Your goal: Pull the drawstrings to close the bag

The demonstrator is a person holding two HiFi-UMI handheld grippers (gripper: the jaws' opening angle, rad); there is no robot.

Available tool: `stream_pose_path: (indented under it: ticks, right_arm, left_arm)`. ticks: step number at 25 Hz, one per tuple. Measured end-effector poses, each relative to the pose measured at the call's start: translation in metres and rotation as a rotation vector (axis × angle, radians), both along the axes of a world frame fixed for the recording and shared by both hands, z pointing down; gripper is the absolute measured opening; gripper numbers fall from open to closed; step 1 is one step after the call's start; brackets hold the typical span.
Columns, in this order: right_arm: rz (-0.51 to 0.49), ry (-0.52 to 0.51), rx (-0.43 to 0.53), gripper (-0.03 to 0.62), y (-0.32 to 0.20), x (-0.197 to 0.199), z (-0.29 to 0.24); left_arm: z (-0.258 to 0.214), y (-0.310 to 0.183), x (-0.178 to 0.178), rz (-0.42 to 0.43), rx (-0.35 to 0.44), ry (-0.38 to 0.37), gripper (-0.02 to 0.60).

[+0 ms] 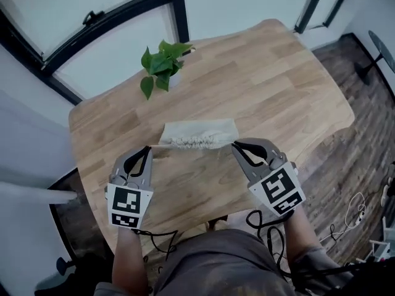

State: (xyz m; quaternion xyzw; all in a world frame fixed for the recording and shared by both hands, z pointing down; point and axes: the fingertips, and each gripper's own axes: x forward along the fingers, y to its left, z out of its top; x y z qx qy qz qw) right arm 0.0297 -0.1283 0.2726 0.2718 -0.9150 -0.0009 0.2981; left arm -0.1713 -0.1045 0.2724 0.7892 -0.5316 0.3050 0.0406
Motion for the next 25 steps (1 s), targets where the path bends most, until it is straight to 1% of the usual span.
stream_pose_path:
  ticks: [3, 6, 9, 12, 16, 20, 25]
  right_arm:
    - [0.016, -0.060, 0.088, 0.035, -0.013, -0.007, -0.056]
    - [0.035, -0.130, 0.145, 0.035, -0.020, -0.011, -0.104]
    - [0.038, -0.171, 0.217, 0.035, -0.023, -0.012, -0.141]
    - [0.037, -0.193, 0.273, 0.035, -0.021, -0.010, -0.163]
    - [0.048, -0.204, 0.296, 0.037, -0.020, -0.008, -0.166]
    - [0.059, -0.214, 0.286, 0.037, -0.022, -0.007, -0.161]
    - [0.062, -0.223, 0.278, 0.037, -0.023, -0.007, -0.159]
  left_arm:
    - [-0.056, -0.012, -0.007, -0.027, 0.111, 0.005, 0.011]
    - [-0.104, -0.018, -0.012, -0.050, 0.200, -0.007, 0.011]
    - [-0.144, -0.020, -0.013, -0.063, 0.277, -0.014, 0.011]
    - [-0.168, -0.018, -0.010, -0.064, 0.330, -0.016, 0.011]
    - [-0.167, -0.016, -0.008, -0.067, 0.339, -0.009, 0.011]
    - [-0.162, -0.016, -0.005, -0.076, 0.319, 0.019, 0.011]
    - [-0.162, -0.017, -0.005, -0.081, 0.318, 0.015, 0.011]
